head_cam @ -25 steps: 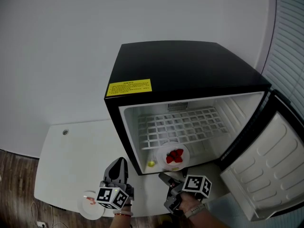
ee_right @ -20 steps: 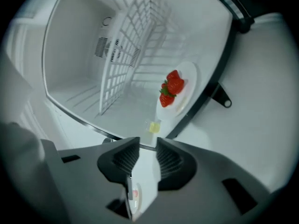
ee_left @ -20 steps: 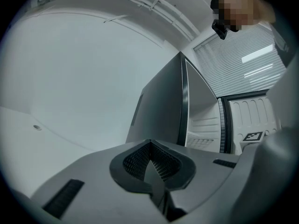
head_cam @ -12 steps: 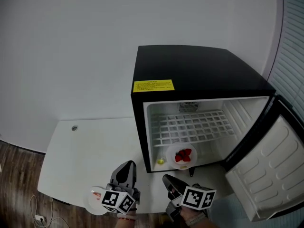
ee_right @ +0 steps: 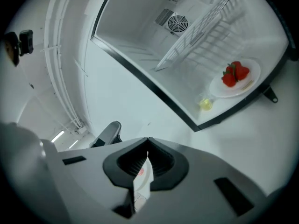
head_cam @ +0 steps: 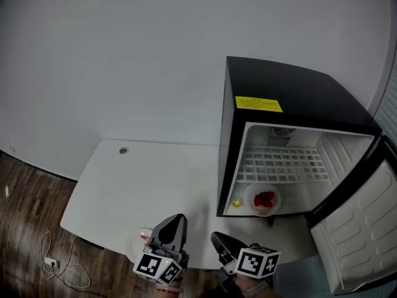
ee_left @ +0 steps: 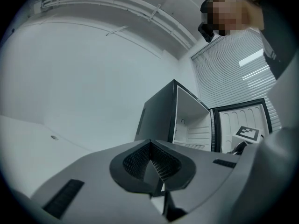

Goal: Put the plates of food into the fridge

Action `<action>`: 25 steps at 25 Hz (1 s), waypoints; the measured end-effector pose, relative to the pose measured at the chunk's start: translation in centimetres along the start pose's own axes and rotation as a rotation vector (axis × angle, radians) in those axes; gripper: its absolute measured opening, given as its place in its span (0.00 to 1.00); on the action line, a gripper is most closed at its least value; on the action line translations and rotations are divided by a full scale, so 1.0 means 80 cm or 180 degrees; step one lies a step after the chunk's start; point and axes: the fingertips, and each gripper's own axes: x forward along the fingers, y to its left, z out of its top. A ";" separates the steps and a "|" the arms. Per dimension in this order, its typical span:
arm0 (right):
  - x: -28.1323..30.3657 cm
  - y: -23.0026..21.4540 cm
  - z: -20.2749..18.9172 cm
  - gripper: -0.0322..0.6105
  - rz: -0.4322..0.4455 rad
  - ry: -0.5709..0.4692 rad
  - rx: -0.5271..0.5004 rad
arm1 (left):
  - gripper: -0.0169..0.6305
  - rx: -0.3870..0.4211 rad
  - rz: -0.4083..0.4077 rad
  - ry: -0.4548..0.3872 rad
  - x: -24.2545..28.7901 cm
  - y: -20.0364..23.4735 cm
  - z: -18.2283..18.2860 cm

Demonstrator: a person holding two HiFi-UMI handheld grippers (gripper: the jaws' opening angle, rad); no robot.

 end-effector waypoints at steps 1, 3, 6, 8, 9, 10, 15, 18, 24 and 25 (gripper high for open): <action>0.005 0.006 -0.009 0.06 0.0010 0.0034 -0.0023 | 0.04 -0.0008 0.0043 -0.0014 -0.011 0.006 0.003; 0.015 0.019 -0.029 0.06 0.0041 0.0113 -0.0073 | 0.04 -0.0005 0.0141 -0.0039 -0.035 0.018 0.010; 0.029 0.043 -0.072 0.06 0.0167 0.0344 -0.0098 | 0.04 0.0041 0.0377 -0.0043 -0.081 0.038 0.017; 0.036 0.059 -0.108 0.06 0.0253 0.0548 -0.0077 | 0.04 0.0093 0.0578 -0.0010 -0.114 0.055 0.018; 0.040 0.065 -0.126 0.06 0.0280 0.0639 -0.0050 | 0.04 0.0112 0.0678 0.0004 -0.130 0.064 0.019; 0.043 0.071 -0.143 0.06 0.0297 0.0721 -0.0006 | 0.04 0.0121 0.0777 0.0011 -0.147 0.073 0.019; 0.053 0.093 -0.218 0.06 0.0335 0.1013 0.0197 | 0.04 0.0082 0.1099 -0.0092 -0.213 0.104 0.020; 0.060 0.102 -0.251 0.06 0.0357 0.1114 0.0292 | 0.04 0.0062 0.1245 -0.0085 -0.244 0.116 0.014; 0.091 0.102 -0.299 0.17 0.0308 0.1249 0.0810 | 0.04 0.0021 0.1433 -0.0064 -0.280 0.138 -0.006; 0.096 0.101 -0.306 0.19 0.0290 0.1253 0.0933 | 0.04 0.0025 0.1442 -0.0061 -0.284 0.140 -0.008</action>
